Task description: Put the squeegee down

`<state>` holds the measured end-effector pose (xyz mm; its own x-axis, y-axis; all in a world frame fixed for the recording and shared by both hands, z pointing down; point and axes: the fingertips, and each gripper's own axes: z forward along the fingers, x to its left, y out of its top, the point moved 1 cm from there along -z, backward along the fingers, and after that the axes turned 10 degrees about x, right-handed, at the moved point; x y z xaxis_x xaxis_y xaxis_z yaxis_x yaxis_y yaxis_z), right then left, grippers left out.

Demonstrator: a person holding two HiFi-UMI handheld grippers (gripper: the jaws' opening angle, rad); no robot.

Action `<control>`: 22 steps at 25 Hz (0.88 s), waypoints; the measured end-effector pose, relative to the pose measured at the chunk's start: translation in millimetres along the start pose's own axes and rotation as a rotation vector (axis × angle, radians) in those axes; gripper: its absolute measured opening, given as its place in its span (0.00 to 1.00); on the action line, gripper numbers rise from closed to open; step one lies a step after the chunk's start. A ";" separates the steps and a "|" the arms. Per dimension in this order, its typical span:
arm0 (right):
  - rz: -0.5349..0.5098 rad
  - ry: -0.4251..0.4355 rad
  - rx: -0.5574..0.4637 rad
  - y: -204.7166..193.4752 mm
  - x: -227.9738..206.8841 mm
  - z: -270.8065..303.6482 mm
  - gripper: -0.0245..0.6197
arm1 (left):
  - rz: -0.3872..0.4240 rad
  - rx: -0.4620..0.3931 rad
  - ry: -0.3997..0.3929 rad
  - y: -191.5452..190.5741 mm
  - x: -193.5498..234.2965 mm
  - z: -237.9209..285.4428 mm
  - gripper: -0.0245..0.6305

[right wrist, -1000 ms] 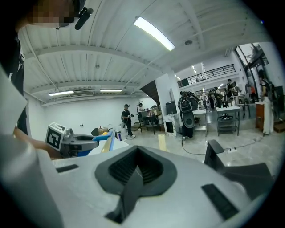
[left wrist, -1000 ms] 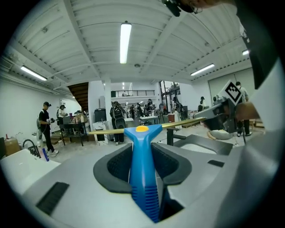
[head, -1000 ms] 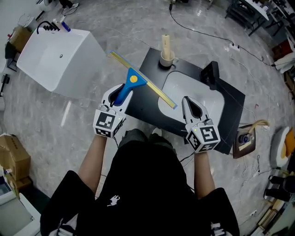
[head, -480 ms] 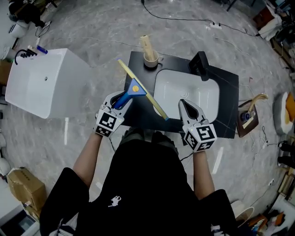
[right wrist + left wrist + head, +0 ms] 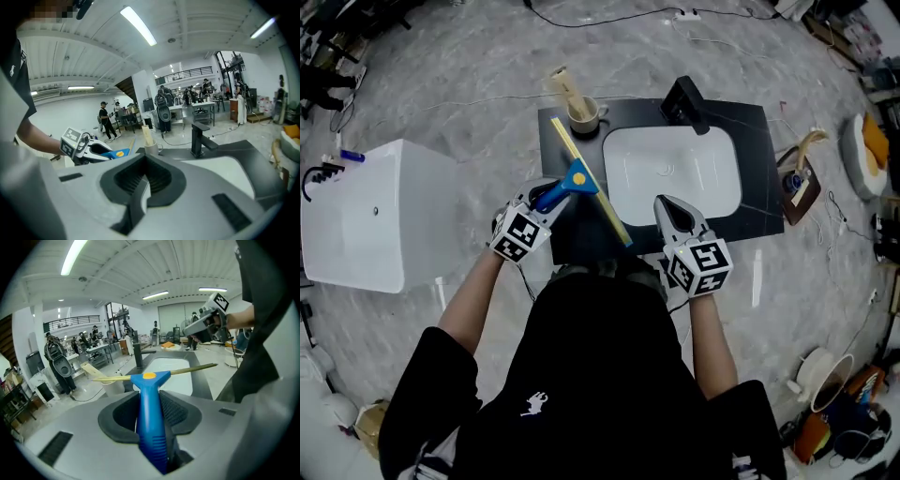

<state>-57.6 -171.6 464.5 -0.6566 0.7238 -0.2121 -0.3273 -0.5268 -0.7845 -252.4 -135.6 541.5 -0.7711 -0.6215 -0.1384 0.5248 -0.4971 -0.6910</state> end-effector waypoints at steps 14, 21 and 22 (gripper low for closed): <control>0.123 -0.174 0.040 -40.9 13.6 -11.8 0.04 | 0.162 0.024 -0.222 -29.2 -22.5 37.0 0.25; 0.164 -0.204 0.070 -61.3 16.8 -13.8 0.04 | 0.199 0.036 -0.269 -33.9 -27.1 56.0 0.25; 0.169 -0.206 0.076 -64.1 17.2 -13.8 0.04 | 0.202 0.037 -0.274 -34.7 -28.0 58.5 0.25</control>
<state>-38.6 -119.3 503.1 -0.8281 0.5210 -0.2069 -0.2463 -0.6696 -0.7007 -227.9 -136.4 610.9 -0.5271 -0.8469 -0.0705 0.6738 -0.3659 -0.6419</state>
